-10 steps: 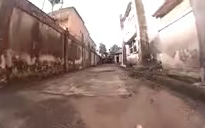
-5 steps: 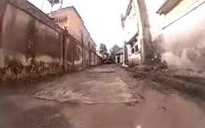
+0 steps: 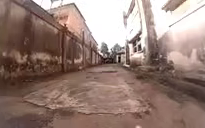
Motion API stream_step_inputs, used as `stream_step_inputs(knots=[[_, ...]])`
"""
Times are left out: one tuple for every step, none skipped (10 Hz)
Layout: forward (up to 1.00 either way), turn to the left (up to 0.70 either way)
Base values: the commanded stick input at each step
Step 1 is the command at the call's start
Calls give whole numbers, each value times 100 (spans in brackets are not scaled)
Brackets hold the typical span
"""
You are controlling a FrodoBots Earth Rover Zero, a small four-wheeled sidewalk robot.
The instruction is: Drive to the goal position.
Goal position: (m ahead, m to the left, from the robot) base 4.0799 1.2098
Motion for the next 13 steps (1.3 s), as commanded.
stream_step_inputs(knots=[[65, -1], [65, 0], [65, 0], [65, 1], [65, 1], [65, 1], [65, 1], [65, 1], [65, 1], [65, -1], [65, -1], [65, -7], [65, -15]])
